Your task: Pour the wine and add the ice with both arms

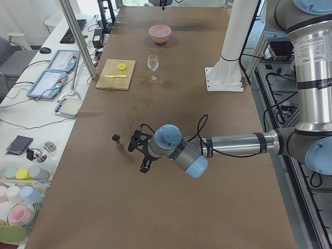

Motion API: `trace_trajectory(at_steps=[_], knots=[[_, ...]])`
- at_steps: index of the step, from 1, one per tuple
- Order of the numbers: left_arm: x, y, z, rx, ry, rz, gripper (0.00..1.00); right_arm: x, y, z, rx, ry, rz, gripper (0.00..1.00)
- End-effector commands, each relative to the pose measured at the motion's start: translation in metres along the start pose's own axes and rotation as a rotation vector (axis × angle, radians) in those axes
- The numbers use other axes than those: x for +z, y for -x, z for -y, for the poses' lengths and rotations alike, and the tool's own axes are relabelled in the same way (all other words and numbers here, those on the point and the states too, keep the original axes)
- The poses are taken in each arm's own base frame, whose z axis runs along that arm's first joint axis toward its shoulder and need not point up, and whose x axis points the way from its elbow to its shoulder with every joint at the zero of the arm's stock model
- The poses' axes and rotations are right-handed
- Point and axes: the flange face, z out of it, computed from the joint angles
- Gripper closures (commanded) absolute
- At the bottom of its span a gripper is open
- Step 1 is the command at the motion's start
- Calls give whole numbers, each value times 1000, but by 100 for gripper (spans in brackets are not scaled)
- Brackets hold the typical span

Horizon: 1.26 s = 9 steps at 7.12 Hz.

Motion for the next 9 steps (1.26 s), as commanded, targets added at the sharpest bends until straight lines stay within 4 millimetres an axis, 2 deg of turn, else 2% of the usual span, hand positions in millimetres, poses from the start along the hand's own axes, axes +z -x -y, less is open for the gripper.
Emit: trace_trajectory(at_steps=[1, 2, 3, 5, 7, 8, 9], knots=[[-1, -12, 10, 23, -18, -44, 2, 0, 0, 0, -1, -1, 3, 0], [-1, -25, 41, 5, -46, -53, 2, -1, 1, 2, -6, -4, 3, 0], [9, -34, 53, 3, -37, -65, 2, -2, 2, 4, -11, -8, 3, 0], [18, -44, 92, -70, -57, -89, 2, -4, 5, 10, -20, -16, -2, 0], [27, -46, 88, -18, -83, -107, 3, -7, 8, 14, -30, -24, -1, 0], [32, -45, 92, -21, -113, -54, 2, -8, 9, 19, -43, -34, -4, 0], [50, -60, 94, -20, -141, -35, 2, -8, 8, 18, -72, -59, -21, 0]])
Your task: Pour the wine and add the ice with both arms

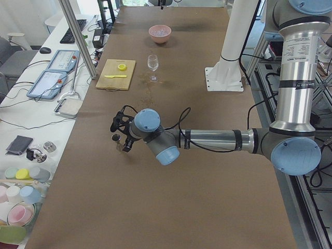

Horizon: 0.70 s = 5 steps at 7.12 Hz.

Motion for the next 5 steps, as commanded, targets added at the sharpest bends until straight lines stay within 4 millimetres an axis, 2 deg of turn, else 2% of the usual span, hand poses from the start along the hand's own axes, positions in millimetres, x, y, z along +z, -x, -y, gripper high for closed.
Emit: trace_trajectory(at_steps=[1, 3, 5], knots=[[37, -24, -2, -4, -74, 67, 2, -1, -1, 1, -30, -27, -17, 0], [45, -34, -6, 17, -91, 53, 2, -3, 2, 4, -37, -33, -15, 0], [52, -35, -10, 43, -94, 38, 3, -3, 2, 4, -38, -34, -15, 0]])
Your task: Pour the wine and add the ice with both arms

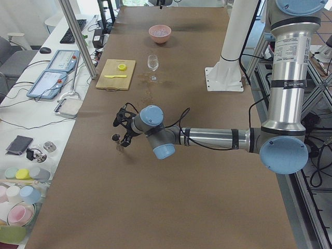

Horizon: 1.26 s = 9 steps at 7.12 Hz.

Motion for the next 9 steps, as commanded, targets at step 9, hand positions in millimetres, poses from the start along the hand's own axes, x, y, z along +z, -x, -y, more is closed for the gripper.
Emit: trace_trajectory(at_steps=[9], knots=[[125, -36, -80, 24, -335, 181, 4, 16, 3, 6, -12, 23, 12, 0]])
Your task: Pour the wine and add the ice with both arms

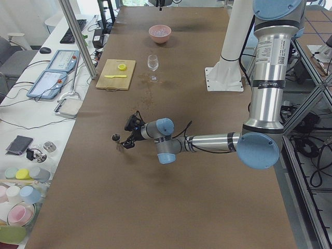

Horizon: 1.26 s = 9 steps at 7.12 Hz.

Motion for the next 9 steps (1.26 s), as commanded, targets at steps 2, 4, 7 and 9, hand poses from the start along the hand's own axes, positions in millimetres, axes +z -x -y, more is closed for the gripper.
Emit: trace_trajectory(at_steps=[2, 4, 7, 9], knots=[[34, -1, -16, 0, -47, 102, 4, 2, 1, 2, -4, 2, 2, 0], [50, -27, -26, -66, -78, 112, 4, 2, 2, 4, -6, 2, 3, 0], [65, -32, -24, -67, -69, 118, 4, 1, 3, 6, -9, -2, 4, 0], [73, -31, -24, -71, -64, 129, 4, -1, 5, 8, -13, -6, 4, 0]])
